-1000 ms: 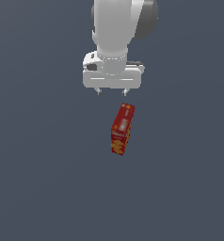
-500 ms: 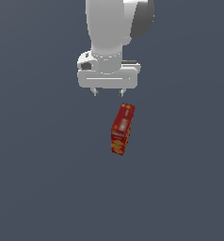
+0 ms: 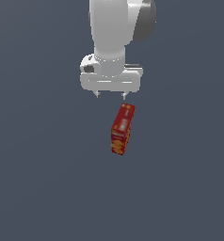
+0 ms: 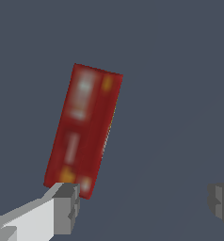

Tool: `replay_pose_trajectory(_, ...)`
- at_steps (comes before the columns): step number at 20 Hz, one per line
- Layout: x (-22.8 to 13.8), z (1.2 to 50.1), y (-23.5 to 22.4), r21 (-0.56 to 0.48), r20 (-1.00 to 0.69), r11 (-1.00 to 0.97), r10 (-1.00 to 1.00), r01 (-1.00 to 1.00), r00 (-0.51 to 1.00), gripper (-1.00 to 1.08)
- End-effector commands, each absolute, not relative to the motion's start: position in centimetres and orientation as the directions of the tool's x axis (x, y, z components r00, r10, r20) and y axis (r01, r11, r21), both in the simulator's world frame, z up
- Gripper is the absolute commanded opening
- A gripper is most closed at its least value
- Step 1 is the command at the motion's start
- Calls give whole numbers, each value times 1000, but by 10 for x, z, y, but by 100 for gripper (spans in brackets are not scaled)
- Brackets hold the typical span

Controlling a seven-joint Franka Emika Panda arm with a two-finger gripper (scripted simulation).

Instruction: Pick up the object and move it to a goal position.

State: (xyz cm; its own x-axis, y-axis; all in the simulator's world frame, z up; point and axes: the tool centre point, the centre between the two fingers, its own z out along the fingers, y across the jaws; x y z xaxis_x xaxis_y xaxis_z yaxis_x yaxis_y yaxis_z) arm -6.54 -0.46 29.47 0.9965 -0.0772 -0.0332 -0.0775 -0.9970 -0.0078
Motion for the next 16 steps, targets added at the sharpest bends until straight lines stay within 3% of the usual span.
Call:
replay_pose_trajectory(1,-62,290,0,-5,-31,-995,-99,-100,995,100)
replay_pose_trajectory(16,-35,250,44,1,-5,-957,-290,-290,957,100)
